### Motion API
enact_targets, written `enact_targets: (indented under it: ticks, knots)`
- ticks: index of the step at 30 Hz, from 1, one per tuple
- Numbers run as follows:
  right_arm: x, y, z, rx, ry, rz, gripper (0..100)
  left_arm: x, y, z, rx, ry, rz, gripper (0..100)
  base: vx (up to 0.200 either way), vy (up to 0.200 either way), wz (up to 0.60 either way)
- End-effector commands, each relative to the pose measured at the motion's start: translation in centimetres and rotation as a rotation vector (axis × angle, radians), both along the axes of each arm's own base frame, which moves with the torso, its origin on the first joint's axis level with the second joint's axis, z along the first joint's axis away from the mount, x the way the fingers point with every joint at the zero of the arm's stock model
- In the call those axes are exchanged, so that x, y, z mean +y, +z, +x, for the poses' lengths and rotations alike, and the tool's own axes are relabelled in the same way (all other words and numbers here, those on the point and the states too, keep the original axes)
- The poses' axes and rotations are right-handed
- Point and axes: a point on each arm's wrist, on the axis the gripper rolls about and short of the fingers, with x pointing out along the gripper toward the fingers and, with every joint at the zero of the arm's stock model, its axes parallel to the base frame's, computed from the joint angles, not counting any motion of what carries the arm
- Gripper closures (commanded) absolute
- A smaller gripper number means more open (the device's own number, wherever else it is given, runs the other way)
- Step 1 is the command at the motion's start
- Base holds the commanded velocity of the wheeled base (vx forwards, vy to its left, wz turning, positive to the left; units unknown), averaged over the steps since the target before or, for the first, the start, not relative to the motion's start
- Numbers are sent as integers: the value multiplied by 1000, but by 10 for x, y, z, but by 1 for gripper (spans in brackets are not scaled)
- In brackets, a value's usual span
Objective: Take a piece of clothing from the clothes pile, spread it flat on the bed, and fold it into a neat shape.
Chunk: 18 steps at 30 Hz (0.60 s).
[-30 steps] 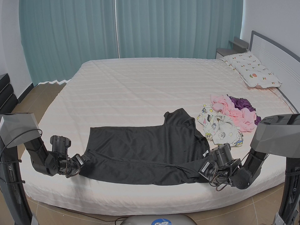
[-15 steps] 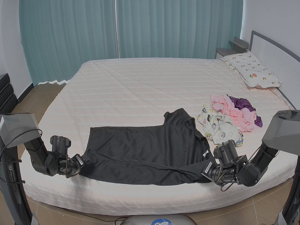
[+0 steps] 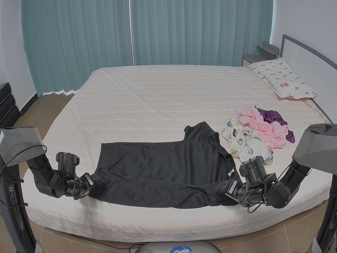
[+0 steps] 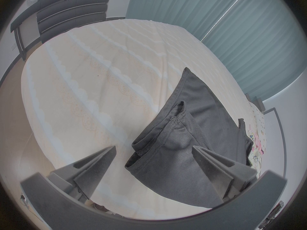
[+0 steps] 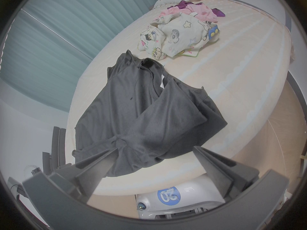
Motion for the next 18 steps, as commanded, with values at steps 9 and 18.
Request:
enact_targets:
  ticks: [9, 18]
  knots:
    - [-10, 5, 1, -27, 15, -31, 0, 5, 4, 14, -62, -204, 87, 0, 0, 0, 0]
    - [-12, 3, -3, -15, 21, -39, 0, 2, -1, 23, -86, -346, 126, 0, 0, 0, 0]
